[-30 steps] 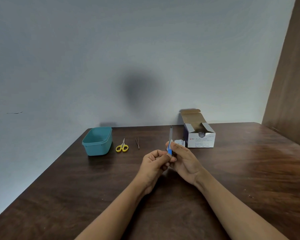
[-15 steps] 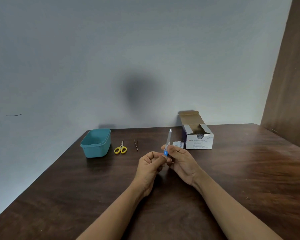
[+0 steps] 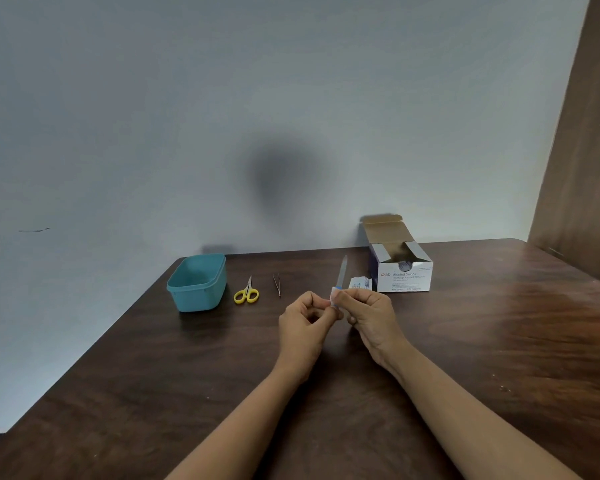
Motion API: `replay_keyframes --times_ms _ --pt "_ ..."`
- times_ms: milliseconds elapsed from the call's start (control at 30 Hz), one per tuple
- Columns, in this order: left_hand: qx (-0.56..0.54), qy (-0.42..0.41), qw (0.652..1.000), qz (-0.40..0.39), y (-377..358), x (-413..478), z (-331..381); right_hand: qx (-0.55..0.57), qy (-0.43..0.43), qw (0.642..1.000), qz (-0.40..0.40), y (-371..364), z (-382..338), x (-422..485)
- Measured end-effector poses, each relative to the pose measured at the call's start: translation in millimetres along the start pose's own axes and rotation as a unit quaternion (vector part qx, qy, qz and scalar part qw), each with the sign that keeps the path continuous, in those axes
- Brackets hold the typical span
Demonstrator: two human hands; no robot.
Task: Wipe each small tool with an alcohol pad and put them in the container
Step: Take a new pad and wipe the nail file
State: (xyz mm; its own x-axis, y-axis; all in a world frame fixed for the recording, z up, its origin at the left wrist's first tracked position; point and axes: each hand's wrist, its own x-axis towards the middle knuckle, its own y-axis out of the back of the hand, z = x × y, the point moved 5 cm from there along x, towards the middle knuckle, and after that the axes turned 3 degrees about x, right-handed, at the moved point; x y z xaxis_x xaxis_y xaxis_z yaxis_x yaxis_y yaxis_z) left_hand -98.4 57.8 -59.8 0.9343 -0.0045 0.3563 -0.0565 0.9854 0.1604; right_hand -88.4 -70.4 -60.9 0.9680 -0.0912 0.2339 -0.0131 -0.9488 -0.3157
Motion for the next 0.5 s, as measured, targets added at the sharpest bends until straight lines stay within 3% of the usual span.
replay_keyframes --times_ms 133,500 --pt "0.061 -0.04 0.997 0.004 -1.0 -1.7 7.5 0.004 -0.003 1.0 0.009 0.1 -0.6 -0.9" --pt "0.083 -0.034 0.996 0.009 -4.5 -2.7 7.4 0.077 -0.079 0.994 -0.023 3.4 5.8 3.5"
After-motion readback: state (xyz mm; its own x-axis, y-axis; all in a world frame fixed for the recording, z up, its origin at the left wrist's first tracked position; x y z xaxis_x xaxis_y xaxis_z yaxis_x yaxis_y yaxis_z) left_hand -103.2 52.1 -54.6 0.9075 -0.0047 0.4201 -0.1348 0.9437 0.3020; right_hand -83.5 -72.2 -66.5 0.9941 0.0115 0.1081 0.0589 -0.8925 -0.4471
